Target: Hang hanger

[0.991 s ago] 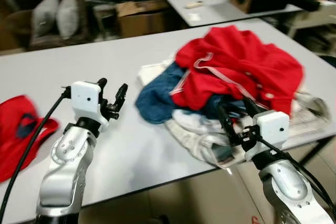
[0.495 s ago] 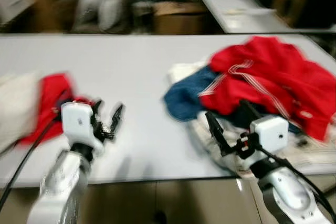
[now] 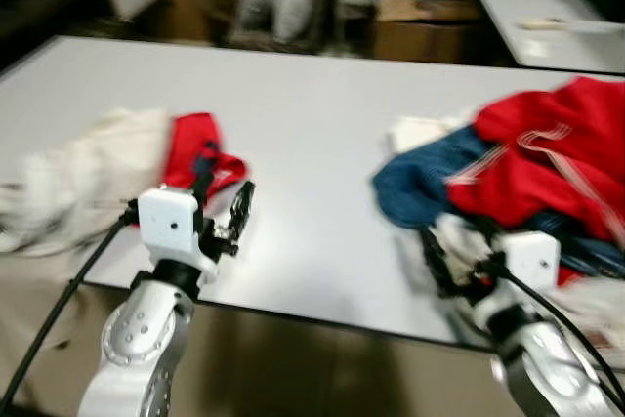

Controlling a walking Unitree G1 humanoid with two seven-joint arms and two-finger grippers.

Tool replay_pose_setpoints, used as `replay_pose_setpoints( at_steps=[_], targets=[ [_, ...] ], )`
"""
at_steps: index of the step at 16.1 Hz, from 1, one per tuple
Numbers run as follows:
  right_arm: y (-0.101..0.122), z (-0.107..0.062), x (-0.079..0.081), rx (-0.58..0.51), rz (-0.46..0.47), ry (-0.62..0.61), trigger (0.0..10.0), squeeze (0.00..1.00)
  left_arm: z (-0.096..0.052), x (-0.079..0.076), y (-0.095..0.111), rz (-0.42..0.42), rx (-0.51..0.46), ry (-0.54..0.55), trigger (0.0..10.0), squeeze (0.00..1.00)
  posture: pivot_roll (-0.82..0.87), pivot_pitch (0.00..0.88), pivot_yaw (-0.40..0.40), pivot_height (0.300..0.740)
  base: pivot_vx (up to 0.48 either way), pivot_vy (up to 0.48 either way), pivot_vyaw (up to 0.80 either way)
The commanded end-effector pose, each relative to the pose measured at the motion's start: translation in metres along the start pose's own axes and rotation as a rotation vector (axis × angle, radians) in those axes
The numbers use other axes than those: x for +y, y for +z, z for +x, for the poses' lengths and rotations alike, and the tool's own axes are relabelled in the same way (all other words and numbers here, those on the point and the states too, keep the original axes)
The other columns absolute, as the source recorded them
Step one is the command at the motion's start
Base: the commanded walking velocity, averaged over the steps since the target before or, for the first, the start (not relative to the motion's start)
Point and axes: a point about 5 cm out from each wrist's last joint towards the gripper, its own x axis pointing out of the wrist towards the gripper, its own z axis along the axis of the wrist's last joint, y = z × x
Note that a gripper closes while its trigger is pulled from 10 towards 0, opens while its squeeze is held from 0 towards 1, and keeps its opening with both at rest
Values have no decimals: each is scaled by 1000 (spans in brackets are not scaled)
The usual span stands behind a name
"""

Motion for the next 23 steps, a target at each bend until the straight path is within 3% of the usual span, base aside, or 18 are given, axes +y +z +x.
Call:
replay_pose_setpoints(
  at_steps=[1,3,6,9,10,12,16,20,22,23],
  targets=[
    [1,-3,-3,-5,10,-23,10000,1000,-1,9,-12,6,86,6,10000,0,58,57,47,740,0,0,800],
    [-2,-20,-15,21,27,-107,10000,1000,4,6,-25,33,150,-123,10000,0,6,77,94,740,0,0,800],
    [-4,-30,-7,62,20,-73,10000,1000,5,13,-46,-1,220,-107,10000,0,-29,75,110,740,0,0,800],
    [-11,-15,-3,90,52,-16,10000,1000,1,24,-48,1,243,-11,10000,0,38,69,59,740,0,0,800],
    [-21,-13,-5,117,29,-3,10000,1000,0,24,-51,39,263,6,10000,0,33,44,59,740,0,0,800],
    [-18,-11,-4,102,41,1,10000,1000,-1,27,-52,28,260,29,10000,0,33,42,66,740,0,0,800],
    [-17,3,-11,92,93,3,10000,1000,12,18,-45,49,210,14,10000,0,58,0,31,740,0,0,800],
    [-19,11,1,101,203,90,10000,1000,13,13,-34,69,189,-19,10000,0,92,12,23,740,0,0,800],
    [-17,11,7,94,197,132,10000,1000,14,14,-36,42,207,-7,10000,0,89,13,30,740,0,0,800],
    [-16,10,8,88,202,139,10000,1000,15,14,-35,-18,218,-19,10000,416,89,12,33,740,0,0,800]
  ],
)
